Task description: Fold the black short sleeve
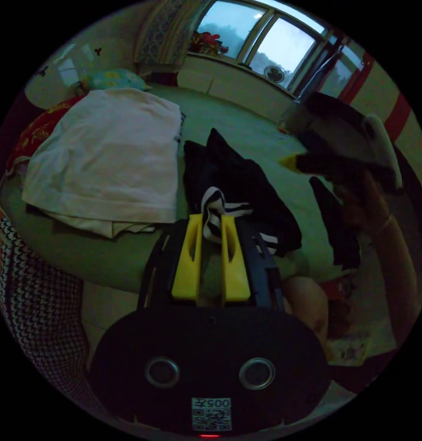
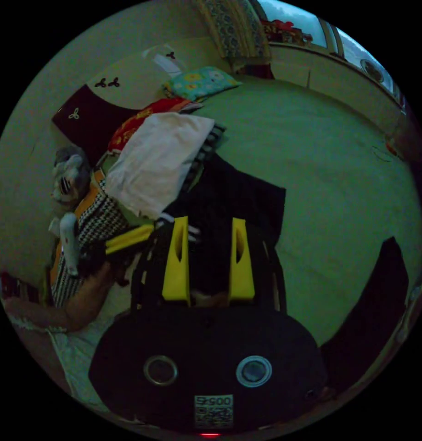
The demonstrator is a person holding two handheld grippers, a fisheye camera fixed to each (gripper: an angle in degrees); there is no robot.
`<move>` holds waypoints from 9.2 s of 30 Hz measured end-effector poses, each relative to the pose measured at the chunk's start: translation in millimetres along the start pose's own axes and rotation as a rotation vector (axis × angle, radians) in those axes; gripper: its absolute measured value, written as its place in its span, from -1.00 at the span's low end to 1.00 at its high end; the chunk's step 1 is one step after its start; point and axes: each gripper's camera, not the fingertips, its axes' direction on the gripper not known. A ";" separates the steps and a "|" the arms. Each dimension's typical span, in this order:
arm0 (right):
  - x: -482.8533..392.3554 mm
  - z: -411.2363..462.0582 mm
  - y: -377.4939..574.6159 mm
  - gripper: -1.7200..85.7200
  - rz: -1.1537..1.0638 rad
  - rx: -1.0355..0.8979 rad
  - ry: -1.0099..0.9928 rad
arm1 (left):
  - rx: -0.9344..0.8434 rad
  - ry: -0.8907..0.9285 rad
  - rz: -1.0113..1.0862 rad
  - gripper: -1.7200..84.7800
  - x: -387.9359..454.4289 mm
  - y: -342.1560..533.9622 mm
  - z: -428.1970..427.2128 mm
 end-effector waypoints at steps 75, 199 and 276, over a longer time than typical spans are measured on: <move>111.7 93.1 -27.3 -0.83 0.335 0.162 0.141 | 0.071 0.030 -0.023 -0.83 -163.3 -403.7 185.3; 199.8 115.0 -171.1 -0.87 0.240 0.204 0.224 | 0.116 -0.181 0.008 -0.97 -69.1 -617.5 356.9; 141.4 130.3 -46.8 -0.79 -0.047 -0.158 0.108 | -0.187 0.048 0.057 -0.77 -62.3 -657.7 500.2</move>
